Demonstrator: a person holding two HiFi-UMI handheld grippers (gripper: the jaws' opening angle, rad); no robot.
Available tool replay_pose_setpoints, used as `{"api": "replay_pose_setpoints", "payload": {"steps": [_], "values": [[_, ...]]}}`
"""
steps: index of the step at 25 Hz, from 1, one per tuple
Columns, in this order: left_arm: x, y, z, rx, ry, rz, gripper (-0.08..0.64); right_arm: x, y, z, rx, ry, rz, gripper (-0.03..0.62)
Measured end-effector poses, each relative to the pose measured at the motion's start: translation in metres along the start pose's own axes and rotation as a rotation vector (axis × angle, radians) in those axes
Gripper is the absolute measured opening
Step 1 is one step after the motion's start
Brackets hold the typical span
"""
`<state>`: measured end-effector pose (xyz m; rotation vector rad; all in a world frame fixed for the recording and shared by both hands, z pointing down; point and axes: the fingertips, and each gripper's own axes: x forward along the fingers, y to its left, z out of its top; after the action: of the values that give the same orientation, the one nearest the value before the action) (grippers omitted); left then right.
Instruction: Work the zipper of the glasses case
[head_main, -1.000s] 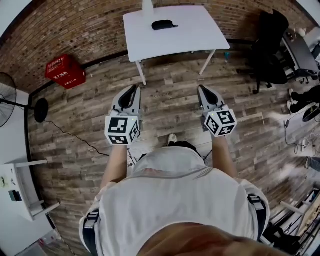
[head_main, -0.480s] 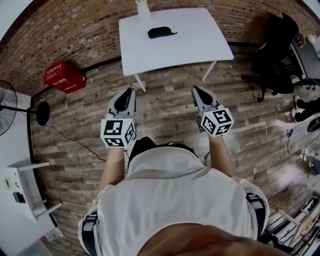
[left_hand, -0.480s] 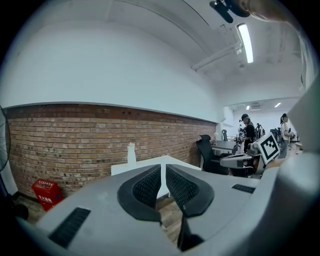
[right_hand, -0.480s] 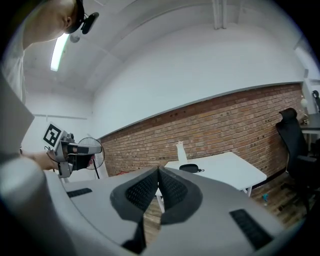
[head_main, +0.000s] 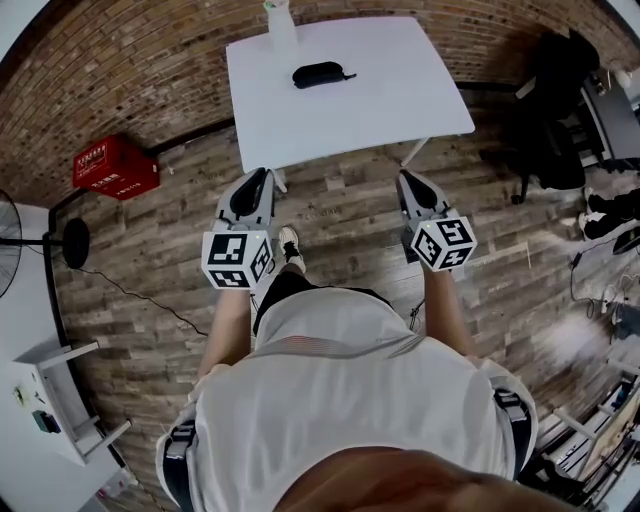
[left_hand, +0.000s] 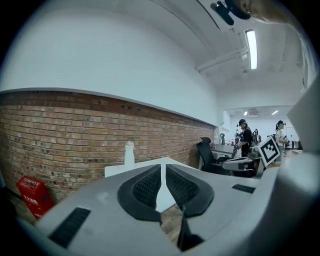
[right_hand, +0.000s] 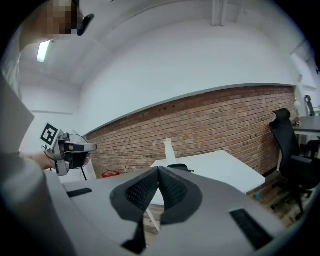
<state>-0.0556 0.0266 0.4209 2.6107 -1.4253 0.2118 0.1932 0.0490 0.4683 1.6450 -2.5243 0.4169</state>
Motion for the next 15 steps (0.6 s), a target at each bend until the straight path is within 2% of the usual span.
{"api": "replay_pose_setpoints", "payload": {"steps": [8,15], "values": [[0.077,0.094,0.023,-0.005,0.011,-0.092,0.038,0.117,0.015,0.041,-0.028,0.016,-0.043,0.052],[0.129,0.176,0.029,-0.027,0.02,-0.125,0.038,0.202,0.025,0.055,-0.056,0.057,-0.067,0.052]]}}
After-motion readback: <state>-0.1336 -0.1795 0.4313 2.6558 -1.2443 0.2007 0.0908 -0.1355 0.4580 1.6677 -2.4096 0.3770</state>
